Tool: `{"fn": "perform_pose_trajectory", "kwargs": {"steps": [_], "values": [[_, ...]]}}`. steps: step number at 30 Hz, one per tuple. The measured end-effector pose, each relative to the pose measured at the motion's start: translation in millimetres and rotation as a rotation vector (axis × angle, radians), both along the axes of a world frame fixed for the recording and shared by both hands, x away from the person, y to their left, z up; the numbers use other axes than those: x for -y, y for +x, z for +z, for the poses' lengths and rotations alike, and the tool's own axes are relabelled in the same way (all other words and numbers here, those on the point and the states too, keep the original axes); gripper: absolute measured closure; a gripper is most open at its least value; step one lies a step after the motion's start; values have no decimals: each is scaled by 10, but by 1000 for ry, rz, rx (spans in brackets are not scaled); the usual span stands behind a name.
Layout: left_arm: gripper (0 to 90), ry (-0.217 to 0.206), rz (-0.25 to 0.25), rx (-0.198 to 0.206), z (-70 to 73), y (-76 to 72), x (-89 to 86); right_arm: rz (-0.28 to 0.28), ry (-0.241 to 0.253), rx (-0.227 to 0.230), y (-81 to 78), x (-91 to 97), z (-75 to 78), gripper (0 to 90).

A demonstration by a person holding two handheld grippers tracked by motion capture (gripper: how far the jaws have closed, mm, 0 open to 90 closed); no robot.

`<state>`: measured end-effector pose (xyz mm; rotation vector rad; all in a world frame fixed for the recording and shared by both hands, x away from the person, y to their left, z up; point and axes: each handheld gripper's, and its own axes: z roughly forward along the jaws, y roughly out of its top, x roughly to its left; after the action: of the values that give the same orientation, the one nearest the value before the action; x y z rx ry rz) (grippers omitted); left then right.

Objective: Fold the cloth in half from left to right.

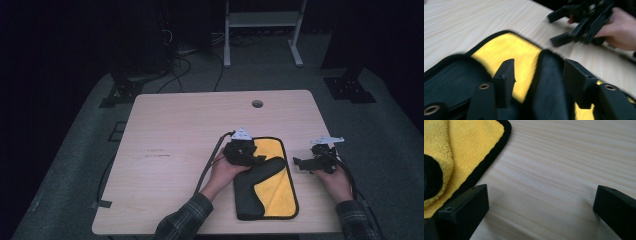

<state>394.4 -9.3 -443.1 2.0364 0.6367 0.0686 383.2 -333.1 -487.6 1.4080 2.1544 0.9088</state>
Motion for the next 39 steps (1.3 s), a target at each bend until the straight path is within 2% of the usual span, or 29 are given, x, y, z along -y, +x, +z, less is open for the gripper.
{"fn": "perform_pose_trajectory", "kwargs": {"steps": [1, 2, 5, 8, 9, 12, 16, 17, 21, 25, 30, 34, 37, 39], "values": [[375, 19, 24, 10, -24, -24, -105, 0, 0, 0, 0, 0, 0, 0], [365, 19, 24, 10, -24, -24, -105, 0, 0, 0, 0, 0, 0, 0], [340, 62, 66, 21, -75, -74, -297, 1, -1, 2, 1, 1, 0, 0], [332, 77, 80, 23, -108, -97, -377, 2, -1, 2, 1, 1, 0, 0], [331, 93, 91, 21, -141, -115, -447, 2, -1, 2, 1, 1, -1, 0], [322, 117, 100, 17, -187, -148, -509, 1, -1, 2, 1, 0, -1, 0], [321, 123, 96, 6, -236, -188, -523, 1, -1, 2, 1, 0, -1, 0], [321, 141, 92, 7, -271, -211, -507, 0, -1, 2, 1, 0, 0, 0], [331, 164, 77, 5, -317, -248, -471, 0, -1, 2, 1, 0, -1, 0], [366, 198, 79, 29, -346, -296, -440, 1, -1, 2, 1, 0, -1, 0], [463, 201, 94, 42, -348, -348, -437, 1, -1, 2, 1, 0, -1, 0], [653, 186, 86, 32, -350, -358, -443, 1, -1, 2, 1, 1, -1, 0], [809, 142, 62, -22, -369, -340, -454, 0, -1, 2, 1, 0, -1, 0], [831, 143, 57, -25, -366, -336, -454, -1, 0, 1, 2, -1, 0, 0]]}}
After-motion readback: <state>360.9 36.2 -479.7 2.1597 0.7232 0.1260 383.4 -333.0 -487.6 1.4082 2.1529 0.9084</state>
